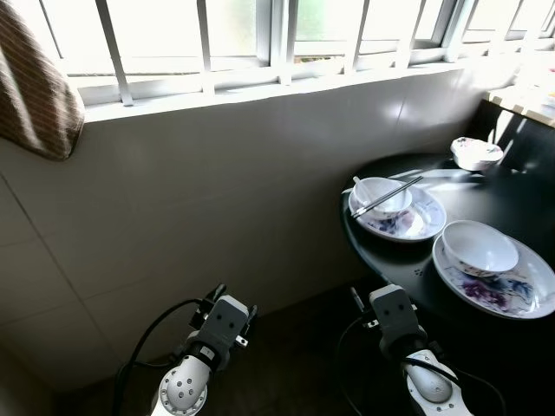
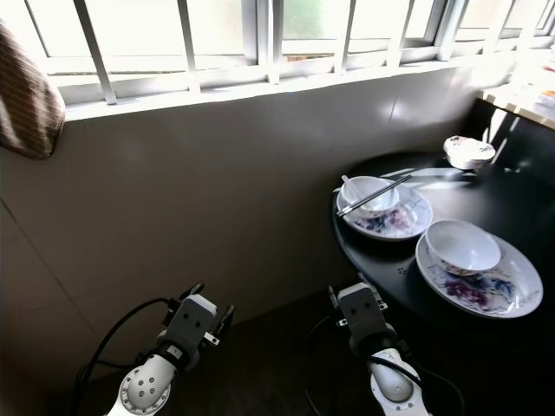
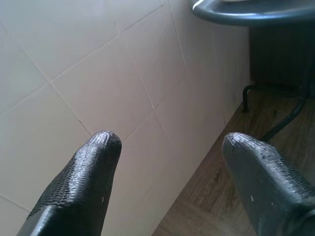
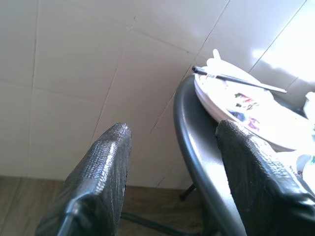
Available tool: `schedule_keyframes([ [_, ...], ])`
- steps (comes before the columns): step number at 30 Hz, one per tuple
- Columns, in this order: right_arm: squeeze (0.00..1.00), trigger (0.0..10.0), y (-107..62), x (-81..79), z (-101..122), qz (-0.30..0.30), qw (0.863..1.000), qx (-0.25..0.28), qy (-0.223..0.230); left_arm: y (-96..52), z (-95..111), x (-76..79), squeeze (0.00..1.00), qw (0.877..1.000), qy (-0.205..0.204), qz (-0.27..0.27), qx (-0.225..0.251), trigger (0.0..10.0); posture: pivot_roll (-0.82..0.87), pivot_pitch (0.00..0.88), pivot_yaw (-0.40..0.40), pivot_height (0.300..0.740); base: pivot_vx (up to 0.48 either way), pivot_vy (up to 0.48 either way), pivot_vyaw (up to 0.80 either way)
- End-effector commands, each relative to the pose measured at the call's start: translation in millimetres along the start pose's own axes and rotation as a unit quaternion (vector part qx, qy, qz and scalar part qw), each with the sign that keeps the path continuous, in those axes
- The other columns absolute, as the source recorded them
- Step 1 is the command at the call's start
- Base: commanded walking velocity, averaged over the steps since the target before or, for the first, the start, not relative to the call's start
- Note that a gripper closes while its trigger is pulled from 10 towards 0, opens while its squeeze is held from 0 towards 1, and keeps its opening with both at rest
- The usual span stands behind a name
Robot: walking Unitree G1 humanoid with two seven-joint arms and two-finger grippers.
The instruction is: Kitchen organization
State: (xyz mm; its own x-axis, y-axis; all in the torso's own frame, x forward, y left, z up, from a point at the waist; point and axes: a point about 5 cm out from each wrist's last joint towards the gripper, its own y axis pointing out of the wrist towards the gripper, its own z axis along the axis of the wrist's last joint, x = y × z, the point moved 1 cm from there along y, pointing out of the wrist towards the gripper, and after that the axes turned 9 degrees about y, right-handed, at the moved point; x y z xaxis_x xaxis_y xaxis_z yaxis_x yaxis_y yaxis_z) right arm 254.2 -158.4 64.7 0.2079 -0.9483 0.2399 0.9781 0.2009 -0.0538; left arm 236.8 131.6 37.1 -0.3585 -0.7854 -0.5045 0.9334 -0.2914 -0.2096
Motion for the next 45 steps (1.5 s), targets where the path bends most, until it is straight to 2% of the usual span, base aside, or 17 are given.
schedule_keyframes([
  [1,0.00,10.0,3.5,3.7,11.2,-0.007,0.999,0.027,-0.014,0.6,1.5,-2.0,0.00,1.000,0.001,0.003,0.002,10.0,0.00,0.000,-0.009,0.740,0.000,-0.480,0.00],
  [7,0.00,10.0,9.8,8.3,22.7,-0.014,0.999,0.048,-0.022,0.4,2.4,-2.9,0.00,1.000,0.000,0.007,0.003,10.0,0.00,0.000,-0.011,0.740,0.000,-0.480,0.00],
  [12,0.00,10.0,10.6,8.5,24.2,-0.011,0.998,0.050,-0.035,0.1,2.7,-2.9,0.00,1.000,-0.001,0.008,0.004,10.0,0.00,0.000,-0.016,0.740,0.000,-0.480,0.00],
  [16,0.00,10.0,11.7,9.5,24.2,-0.013,0.998,0.047,-0.026,0.3,3.0,-3.7,0.00,1.000,-0.002,0.011,0.005,10.0,0.00,0.000,-0.019,0.740,0.000,-0.480,0.00],
  [26,0.00,10.0,15.2,22.2,25.8,-0.038,0.998,0.039,-0.039,1.1,6.1,-6.2,0.00,1.000,-0.011,0.016,0.012,10.0,0.00,0.000,-0.021,0.740,0.000,0.000,0.00],
  [29,0.00,10.0,17.4,31.8,24.9,-0.045,0.998,0.027,-0.027,1.7,6.6,-6.4,0.00,1.000,-0.013,0.016,0.012,10.0,0.00,0.000,-0.020,0.740,0.000,0.000,0.00],
  [34,0.00,10.0,23.4,45.8,25.6,-0.009,1.000,0.003,-0.023,3.4,7.3,-5.4,0.00,1.000,-0.018,0.013,0.012,10.0,-0.01,0.000,-0.017,0.740,0.000,0.000,0.00],
  [36,0.00,10.0,23.7,46.3,25.2,-0.003,1.000,0.000,-0.024,3.5,7.4,-5.4,0.00,1.000,-0.018,0.012,0.012,10.0,-0.01,0.000,-0.017,0.740,0.000,0.000,0.00],
  [38,0.00,10.0,24.4,56.5,23.5,0.003,1.000,-0.016,-0.018,4.2,8.0,-5.4,0.00,1.000,-0.020,0.012,0.012,10.0,-0.01,0.000,-0.019,0.740,0.000,0.000,0.00],
  [45,0.00,10.0,25.5,63.9,13.6,0.094,0.991,-0.065,-0.064,5.7,8.8,-5.1,0.00,1.000,-0.022,0.011,0.013,10.0,-0.01,0.000,-0.022,0.740,0.000,0.000,0.00],
])
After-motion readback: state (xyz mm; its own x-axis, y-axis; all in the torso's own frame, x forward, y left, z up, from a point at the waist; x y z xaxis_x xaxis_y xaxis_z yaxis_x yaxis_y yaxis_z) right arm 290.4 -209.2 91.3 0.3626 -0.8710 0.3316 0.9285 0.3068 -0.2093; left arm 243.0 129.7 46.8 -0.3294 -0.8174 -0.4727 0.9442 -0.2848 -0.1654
